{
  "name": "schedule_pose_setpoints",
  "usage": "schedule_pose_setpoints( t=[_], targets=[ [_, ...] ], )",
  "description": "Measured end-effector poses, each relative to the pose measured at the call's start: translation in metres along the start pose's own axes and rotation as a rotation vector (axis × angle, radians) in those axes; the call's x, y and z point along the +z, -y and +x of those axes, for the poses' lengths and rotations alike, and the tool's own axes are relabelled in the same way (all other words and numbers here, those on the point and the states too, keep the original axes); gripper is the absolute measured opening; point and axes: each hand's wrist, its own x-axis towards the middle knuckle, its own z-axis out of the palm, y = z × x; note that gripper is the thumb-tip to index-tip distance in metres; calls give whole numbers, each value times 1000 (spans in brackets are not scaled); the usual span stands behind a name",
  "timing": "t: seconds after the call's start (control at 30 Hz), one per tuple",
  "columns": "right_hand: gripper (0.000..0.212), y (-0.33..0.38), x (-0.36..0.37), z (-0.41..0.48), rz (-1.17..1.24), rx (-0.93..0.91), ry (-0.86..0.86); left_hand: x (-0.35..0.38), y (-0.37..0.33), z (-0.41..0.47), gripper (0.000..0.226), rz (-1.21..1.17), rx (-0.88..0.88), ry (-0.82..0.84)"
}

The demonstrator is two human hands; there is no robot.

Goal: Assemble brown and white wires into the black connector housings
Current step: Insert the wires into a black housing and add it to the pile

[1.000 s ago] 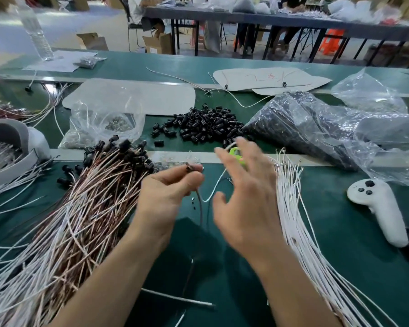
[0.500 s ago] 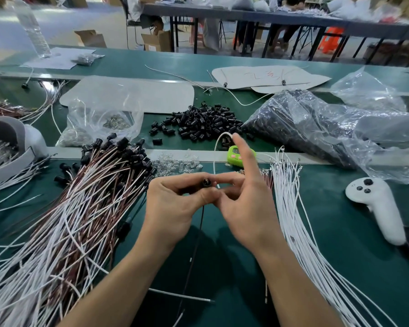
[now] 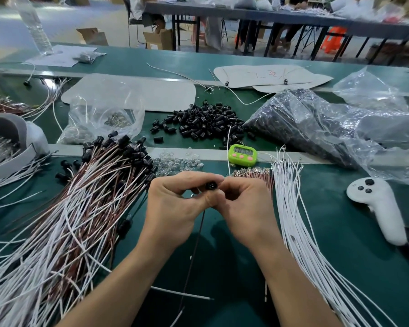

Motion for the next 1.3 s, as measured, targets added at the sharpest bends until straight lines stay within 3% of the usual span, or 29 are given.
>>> schedule_pose_setpoints(
  t=[0.1,0.37,0.5,0.6,0.7,0.87,1.0,1.13,1.3],
  targets=[
    [4,-1,3,0,31,5,26,1,0,0,28,-13,10,10],
    [7,-9,6,-1,-16,13,48,-3,0,0,26,8,55,31],
    [9,-4,6,-2,138,19,129,-5,-1,2,24,13,40,9],
    [15,-4,13,-2,203,69,109,-6,-1,4,26,78,-23,-58],
    [18,-7,22,-2,186,137,27,-2,1,5,20,-41,-162,-106],
    [10,-3,25,6,-49,167,75,-13,1,18,28,-115,-282,-309],
    [20,9,23,44,-363,98,-85,-37,3,31,28,-189,-341,-364],
    [23,17,39,85,-729,121,119,-43,14,32,31,-125,-393,-386],
    [18,15,50,96,-907,64,215,-42,21,32,24,-114,-422,-365]
  ],
)
